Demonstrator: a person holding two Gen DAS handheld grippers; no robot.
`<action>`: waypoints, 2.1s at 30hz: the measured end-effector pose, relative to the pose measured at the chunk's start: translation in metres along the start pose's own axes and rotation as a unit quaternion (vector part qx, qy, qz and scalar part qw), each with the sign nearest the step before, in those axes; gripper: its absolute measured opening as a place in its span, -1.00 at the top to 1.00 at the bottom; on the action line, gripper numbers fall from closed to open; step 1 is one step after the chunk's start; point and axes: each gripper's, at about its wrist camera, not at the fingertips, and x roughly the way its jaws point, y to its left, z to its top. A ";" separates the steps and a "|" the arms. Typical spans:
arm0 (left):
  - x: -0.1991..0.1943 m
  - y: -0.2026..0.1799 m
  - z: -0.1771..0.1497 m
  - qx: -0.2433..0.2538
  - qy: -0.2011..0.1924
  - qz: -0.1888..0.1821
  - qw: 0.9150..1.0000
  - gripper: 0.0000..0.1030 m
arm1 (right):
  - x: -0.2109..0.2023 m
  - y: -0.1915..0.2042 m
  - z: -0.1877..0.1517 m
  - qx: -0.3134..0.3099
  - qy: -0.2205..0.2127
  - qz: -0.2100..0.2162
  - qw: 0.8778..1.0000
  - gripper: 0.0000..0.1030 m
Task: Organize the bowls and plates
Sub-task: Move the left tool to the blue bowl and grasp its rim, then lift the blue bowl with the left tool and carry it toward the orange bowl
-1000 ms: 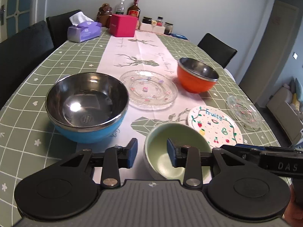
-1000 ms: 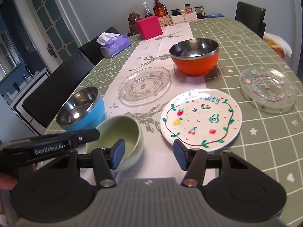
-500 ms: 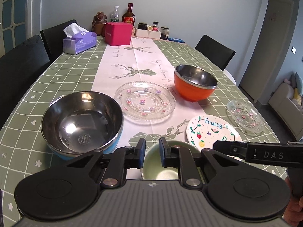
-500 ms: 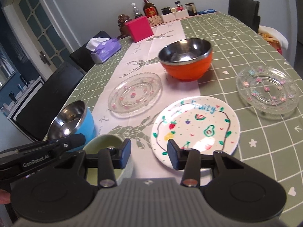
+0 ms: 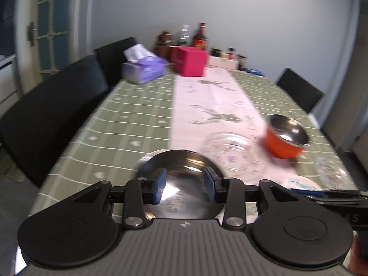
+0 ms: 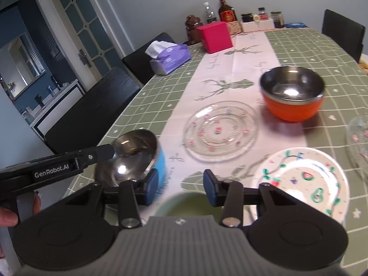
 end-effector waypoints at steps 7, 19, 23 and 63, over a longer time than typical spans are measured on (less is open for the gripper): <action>0.027 0.037 -0.001 -0.040 0.043 0.044 0.997 0.06 | 0.044 0.028 0.009 0.005 0.039 0.005 0.999 0.01; 0.051 0.041 -0.011 -0.066 0.097 0.038 0.992 0.38 | 0.075 0.027 0.016 0.049 0.077 -0.015 0.996 0.35; 0.052 0.039 -0.011 -0.063 0.102 0.040 0.992 0.65 | 0.079 0.026 0.015 0.058 0.085 -0.021 0.994 0.52; -0.086 -0.004 -0.065 -0.004 0.108 0.006 0.994 0.75 | -0.062 0.029 -0.068 0.046 0.095 0.044 0.993 0.68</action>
